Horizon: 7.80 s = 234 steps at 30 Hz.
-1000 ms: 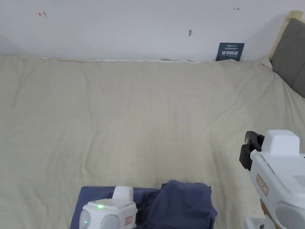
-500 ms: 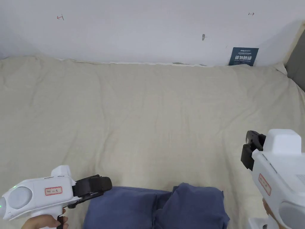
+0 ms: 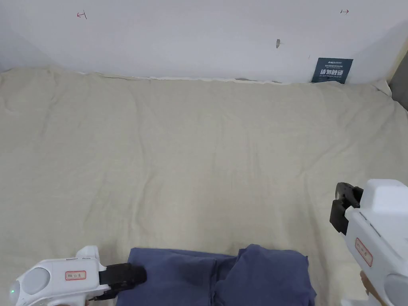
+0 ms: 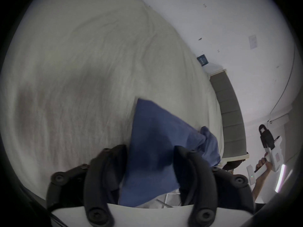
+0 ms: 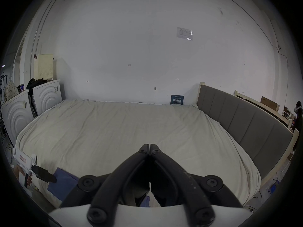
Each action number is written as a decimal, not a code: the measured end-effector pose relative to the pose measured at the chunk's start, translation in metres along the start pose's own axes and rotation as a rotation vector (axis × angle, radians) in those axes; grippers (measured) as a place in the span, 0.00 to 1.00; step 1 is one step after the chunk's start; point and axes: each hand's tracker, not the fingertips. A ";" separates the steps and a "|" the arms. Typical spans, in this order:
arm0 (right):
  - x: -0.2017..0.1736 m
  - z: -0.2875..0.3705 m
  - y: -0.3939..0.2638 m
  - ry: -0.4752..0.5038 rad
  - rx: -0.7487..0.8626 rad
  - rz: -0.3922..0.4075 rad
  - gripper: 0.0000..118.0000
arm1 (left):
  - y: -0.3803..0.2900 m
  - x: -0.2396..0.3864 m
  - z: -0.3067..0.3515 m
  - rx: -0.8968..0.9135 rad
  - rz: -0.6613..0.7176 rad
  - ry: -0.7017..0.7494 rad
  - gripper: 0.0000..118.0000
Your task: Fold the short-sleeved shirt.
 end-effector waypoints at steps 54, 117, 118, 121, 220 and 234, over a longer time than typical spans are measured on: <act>0.055 0.028 -0.006 -0.040 0.036 -0.088 0.02 | -0.061 0.275 -0.085 -0.020 -0.569 0.130 0.93; 0.010 0.069 0.026 -0.007 0.247 -0.017 0.02 | -0.019 0.283 0.107 1.004 -0.777 0.370 0.00; 0.009 0.070 0.027 -0.009 0.252 -0.014 0.02 | -0.017 0.278 0.112 1.013 -0.762 0.381 0.00; 0.007 0.070 0.027 -0.007 0.263 -0.005 0.02 | -0.014 0.264 0.123 1.024 -0.732 0.400 0.00; -0.167 -0.077 -0.047 0.270 -0.174 0.023 0.02 | 0.147 -0.133 0.228 0.252 -0.135 0.822 0.46; -0.110 -0.026 0.003 0.191 0.006 -0.013 0.02 | 0.118 0.028 0.254 0.659 -0.299 0.760 0.94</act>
